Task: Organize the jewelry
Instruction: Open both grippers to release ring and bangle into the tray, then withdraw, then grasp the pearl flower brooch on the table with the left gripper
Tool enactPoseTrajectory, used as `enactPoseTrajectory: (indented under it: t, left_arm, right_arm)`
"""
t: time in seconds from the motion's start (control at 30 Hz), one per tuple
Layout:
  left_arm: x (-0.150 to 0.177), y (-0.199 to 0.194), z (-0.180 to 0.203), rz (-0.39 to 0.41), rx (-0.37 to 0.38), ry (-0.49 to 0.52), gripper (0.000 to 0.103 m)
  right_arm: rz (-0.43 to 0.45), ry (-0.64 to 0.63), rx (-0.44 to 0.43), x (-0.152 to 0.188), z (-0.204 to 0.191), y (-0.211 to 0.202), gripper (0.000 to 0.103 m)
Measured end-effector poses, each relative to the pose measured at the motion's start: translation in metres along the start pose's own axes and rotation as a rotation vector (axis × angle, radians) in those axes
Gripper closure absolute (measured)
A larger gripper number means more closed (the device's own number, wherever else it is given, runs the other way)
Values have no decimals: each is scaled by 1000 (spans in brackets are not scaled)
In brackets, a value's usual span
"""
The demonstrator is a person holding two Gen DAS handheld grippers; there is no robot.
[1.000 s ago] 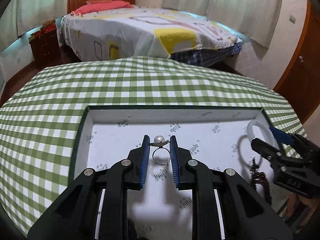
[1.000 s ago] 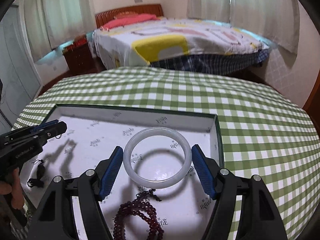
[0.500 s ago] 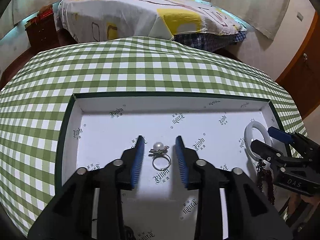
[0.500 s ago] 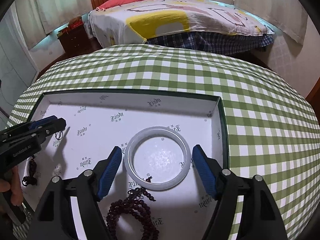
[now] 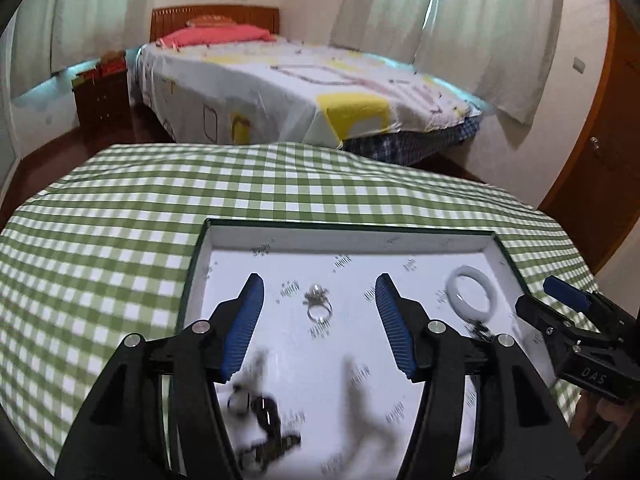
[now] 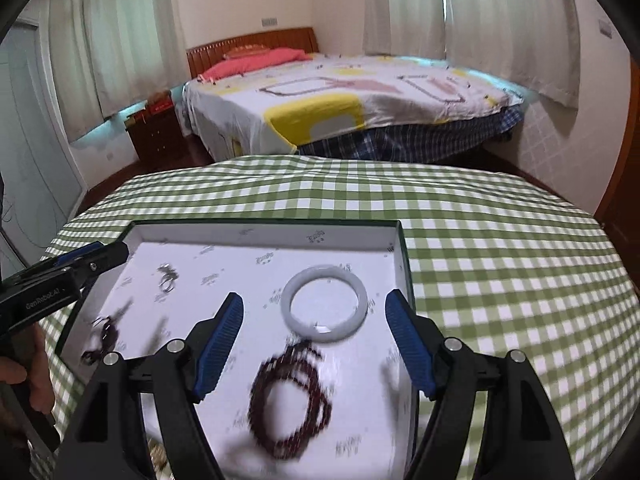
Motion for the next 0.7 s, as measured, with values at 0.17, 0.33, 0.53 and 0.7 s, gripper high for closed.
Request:
enactPoseTrajectory:
  t: [0.17,0.33,0.53,0.7]
  left_arm:
    - [23,-49,5,43,-4,-14,46]
    - [50,-86,14,61,-11,-5,46]
    - [93,-123,22,52,-16,-19,46]
    - [128,-145,32,40,-27,-3,46]
  right_arm:
    - [64,3,20,21,-4,-43,32]
    - [89,-12,36,50,-10,-78,32]
    - [95,-23,39,85,-15,-106,32]
    - [75,-33,31,115,-18,-119,32]
Point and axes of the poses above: each gripper's, at about its wrist camera, not at the fingertips, and y roughly the way its jaws point, z to its right, x to its underside, the point moved 5 cm from there along y, roughly the way its jaws point, and after that the axes turned 8 degrees about z, right-handed, at the moved point
